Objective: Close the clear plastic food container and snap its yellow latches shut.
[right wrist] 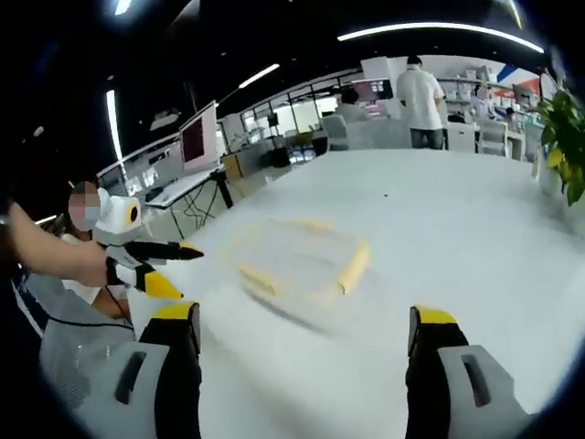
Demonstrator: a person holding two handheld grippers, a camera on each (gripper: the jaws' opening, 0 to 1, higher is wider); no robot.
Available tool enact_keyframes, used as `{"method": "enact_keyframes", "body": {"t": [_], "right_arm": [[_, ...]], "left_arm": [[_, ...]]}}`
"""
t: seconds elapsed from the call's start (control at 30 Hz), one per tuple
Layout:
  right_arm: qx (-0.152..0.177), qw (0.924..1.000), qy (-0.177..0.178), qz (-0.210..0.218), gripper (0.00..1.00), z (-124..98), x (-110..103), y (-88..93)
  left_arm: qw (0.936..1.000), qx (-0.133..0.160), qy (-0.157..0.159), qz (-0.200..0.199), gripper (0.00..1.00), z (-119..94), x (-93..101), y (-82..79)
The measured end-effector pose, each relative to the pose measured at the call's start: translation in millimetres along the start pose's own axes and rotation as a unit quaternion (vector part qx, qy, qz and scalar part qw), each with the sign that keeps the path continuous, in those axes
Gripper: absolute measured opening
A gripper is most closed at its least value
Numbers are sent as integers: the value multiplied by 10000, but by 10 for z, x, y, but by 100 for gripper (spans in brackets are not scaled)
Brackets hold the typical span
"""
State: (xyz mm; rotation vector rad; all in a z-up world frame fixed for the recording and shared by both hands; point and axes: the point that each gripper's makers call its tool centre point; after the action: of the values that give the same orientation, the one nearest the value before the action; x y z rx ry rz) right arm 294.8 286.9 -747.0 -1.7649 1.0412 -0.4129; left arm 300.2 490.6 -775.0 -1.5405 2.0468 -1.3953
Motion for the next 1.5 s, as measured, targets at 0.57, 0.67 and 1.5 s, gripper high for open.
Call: {"method": "enact_keyframes", "body": {"t": [0.57, 0.67, 1.5], "right_arm": [[318, 9973, 163, 638, 87, -526, -118, -18], [359, 9965, 203, 726, 87, -588, -133, -11], [862, 9924, 193, 862, 92, -813, -489, -42]], "left_arm": [[9977, 366, -192, -536, 83, -524, -79, -80], [9972, 416, -240, -582, 82, -609, -102, -55], [9940, 812, -694, -216, 79, -1161, -91, 151]]}}
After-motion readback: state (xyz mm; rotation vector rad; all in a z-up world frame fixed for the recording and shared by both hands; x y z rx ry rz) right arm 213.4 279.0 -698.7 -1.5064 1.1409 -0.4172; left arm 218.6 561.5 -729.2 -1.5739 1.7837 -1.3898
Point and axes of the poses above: the point that each gripper's makers call its tool centre point, and the gripper's own axes: z roughly forward along the fingers, x roughly to its right, y roughly out of its underside, and after that the axes turned 6 degrees about -z, right-handed
